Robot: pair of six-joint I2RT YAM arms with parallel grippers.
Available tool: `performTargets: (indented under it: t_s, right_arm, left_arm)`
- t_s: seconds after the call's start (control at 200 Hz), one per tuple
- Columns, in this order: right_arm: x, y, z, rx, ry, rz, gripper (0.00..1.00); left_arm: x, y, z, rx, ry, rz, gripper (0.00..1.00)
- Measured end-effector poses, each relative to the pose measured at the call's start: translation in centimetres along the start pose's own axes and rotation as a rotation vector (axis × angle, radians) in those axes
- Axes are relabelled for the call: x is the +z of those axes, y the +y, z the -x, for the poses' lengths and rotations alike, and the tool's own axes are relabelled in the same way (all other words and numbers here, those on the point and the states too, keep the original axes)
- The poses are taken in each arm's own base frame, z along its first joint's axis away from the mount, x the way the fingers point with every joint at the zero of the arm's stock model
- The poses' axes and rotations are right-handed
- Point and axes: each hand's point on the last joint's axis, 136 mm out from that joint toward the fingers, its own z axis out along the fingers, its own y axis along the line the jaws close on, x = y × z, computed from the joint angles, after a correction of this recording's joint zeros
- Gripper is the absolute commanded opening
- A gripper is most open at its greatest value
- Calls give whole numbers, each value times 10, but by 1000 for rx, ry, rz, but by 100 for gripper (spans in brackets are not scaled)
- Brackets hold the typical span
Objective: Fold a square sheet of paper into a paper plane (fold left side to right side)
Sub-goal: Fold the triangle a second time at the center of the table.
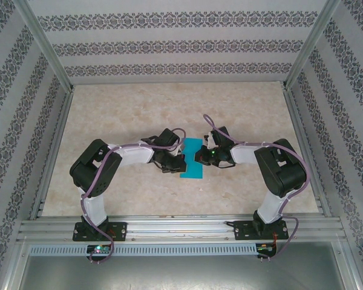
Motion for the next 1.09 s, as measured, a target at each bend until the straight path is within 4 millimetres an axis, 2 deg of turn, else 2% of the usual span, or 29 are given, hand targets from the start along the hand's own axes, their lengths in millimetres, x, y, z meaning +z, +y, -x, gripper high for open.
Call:
performTargets:
  t_s: [0.17, 0.31, 0.52, 1.094]
  right_arm:
    - [0, 0, 0, 2, 2, -3, 0]
    - [0, 0, 0, 6, 7, -7, 0]
    - [0, -1, 0, 8, 10, -10, 0]
    - [0, -3, 1, 16, 48, -13, 0]
  left_arm:
    - [-5, -7, 15, 5, -30, -18, 0]
    - [3, -7, 21, 2, -21, -25, 0]
    - [16, -1, 15, -15, 26, -32, 0]
    - [16, -2, 8, 81, 40, -63, 0]
